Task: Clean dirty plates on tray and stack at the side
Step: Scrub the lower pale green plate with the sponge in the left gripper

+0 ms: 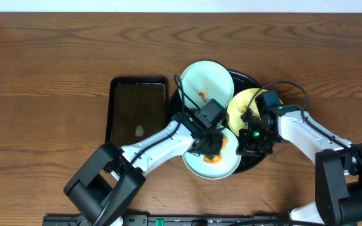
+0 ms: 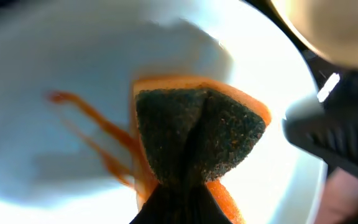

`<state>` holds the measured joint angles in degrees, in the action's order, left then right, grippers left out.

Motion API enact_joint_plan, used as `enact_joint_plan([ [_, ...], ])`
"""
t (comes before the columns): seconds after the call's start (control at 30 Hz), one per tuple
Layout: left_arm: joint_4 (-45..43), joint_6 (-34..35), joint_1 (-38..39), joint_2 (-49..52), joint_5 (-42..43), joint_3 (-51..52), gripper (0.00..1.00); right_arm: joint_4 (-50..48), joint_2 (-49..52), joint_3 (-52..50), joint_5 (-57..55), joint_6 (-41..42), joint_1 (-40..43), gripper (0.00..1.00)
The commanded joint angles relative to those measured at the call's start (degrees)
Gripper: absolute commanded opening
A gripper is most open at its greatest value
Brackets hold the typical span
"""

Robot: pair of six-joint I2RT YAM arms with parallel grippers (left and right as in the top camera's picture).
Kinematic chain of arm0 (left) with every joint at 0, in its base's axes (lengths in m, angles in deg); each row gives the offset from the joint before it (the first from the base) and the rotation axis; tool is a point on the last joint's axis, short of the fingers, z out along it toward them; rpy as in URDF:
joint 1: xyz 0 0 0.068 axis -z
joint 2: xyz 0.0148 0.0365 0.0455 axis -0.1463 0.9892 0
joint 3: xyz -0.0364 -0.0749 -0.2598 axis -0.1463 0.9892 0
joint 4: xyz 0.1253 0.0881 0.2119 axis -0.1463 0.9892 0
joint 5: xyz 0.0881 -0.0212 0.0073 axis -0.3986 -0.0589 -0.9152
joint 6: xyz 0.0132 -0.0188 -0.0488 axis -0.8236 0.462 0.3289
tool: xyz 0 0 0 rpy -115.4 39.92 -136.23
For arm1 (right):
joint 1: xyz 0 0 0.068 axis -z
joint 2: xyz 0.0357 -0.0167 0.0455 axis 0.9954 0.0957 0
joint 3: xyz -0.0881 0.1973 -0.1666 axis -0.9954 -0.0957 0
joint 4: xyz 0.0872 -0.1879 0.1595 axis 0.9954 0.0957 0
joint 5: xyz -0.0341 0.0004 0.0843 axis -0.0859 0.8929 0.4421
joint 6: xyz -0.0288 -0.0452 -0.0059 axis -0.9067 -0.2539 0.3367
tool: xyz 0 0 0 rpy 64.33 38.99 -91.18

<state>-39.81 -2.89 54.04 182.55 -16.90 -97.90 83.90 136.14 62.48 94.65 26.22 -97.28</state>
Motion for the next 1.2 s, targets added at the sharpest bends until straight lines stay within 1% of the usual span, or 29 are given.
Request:
enact_joint_plan([
  [0.0,0.6,0.3,-3.0,0.9,-7.5,-0.6,0.08,0.5,0.1,0.5,-0.3,-0.1,-0.4,0.01],
  [0.07,0.7,0.3,-3.8,0.9,-9.1,-0.6,0.08,0.5,0.1,0.5,-0.3,-0.1,-0.5,0.01],
  [0.27,1.1,-0.2,-5.8,0.9,-10.3,-0.6,0.08,0.9,0.1,0.5,-0.3,-0.1,-0.4,0.01],
  [0.47,5.1,-0.4,-8.3,0.9,-10.6,-0.6,0.08,0.9,0.1,0.5,-0.3,-0.1,-0.4,0.01],
  [0.63,7.2,-0.4,-12.7,0.1,-10.4,-1.4,0.07,0.9,0.1,0.5,-0.3,-0.1,-0.4,0.01],
  [0.7,7.4,-0.8,-14.1,-1.2,-9.4,-1.7,0.08,0.8,0.1,0.5,-0.3,-0.1,-0.4,0.01],
  [0.77,7.3,-3.2,-15.1,-3.7,-6.0,-1.9,0.08,0.6,0.1,0.5,-0.3,-0.1,-0.4,0.01],
  [0.8,7.4,-4.8,-15.3,-6.5,-3.7,-1.9,0.08,0.4,0.1,0.5,-0.3,-0.1,-0.4,0.01],
  [0.9,8.4,-6.2,-15.3,-11.6,-3.8,-1.9,0.08,0.2,0.1,0.5,-1.4,-0.1,-0.4,0.01],
  [0.97,9.2,-6.6,-15.3,-14.6,-5.0,-1.9,0.08,0.2,0.1,0.5,-2.4,-0.1,-0.4,0.01],
  [1.0,10.6,-6.7,-15.3,-16.9,-8.1,-1.9,0.08,0.2,0.1,0.5,-2.8,-0.1,-0.4,0.01],
  [1.1,13.4,-6.7,-15.5,-18.9,-14.8,-1.9,0.08,0.1,0.1,0.5,-2.7,-0.1,-0.4,0.01],
  [1.13,14.2,-6.7,-15.7,-19.1,-16.4,-1.9,0.08,0.1,0.1,0.5,-2.7,-0.1,-0.4,0.02],
  [1.17,15.6,-6.7,-16.4,-19.1,-18.3,-1.8,0.08,0.1,0.1,0.5,-2.7,-0.1,-0.4,0.18],
])
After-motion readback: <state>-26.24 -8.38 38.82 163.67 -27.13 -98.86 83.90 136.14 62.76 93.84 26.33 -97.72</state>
